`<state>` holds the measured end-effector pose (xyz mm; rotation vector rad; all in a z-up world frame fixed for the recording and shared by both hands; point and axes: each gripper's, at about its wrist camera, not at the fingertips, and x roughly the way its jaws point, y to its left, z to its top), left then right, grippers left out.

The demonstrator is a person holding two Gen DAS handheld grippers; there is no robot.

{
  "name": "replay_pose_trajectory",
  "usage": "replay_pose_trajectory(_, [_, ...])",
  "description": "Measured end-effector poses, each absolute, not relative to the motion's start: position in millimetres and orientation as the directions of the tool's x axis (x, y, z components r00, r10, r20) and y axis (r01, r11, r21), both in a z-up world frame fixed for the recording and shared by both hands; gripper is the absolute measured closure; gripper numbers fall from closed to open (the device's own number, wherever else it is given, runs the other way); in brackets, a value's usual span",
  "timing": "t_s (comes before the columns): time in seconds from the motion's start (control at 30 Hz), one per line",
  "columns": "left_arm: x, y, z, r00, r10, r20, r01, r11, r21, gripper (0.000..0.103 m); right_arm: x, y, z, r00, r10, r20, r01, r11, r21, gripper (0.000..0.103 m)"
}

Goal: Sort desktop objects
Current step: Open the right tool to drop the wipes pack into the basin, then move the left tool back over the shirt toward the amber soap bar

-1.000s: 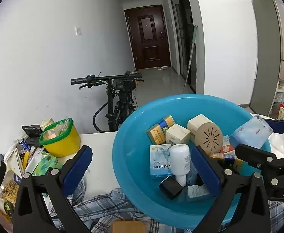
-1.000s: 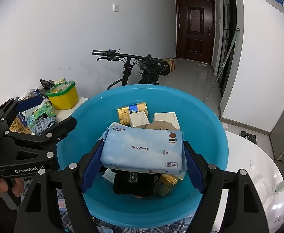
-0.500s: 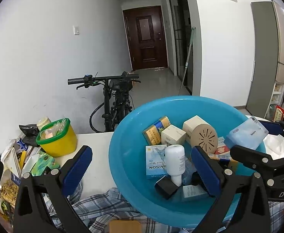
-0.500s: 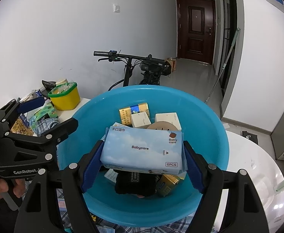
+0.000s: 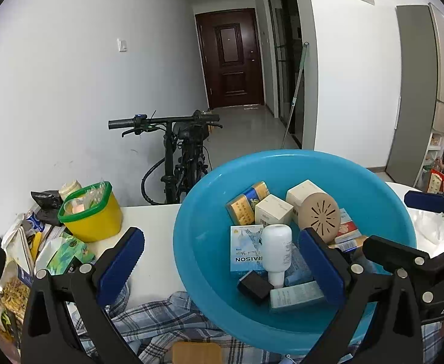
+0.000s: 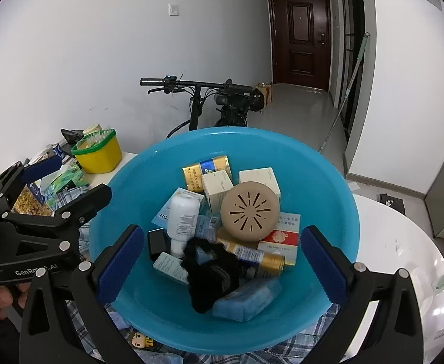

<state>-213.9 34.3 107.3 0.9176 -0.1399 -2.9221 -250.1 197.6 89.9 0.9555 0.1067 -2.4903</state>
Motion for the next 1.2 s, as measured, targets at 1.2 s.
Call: replay_pose_trajectory(1.2, [-155, -15, -2, -0.665, -0.188, -0.722, 0.136, -0.982, 0.131, 0.0, -220, 170, 114, -0.602, -0.48, -0.638, 0.567, -0.82, 0.082, 0.0])
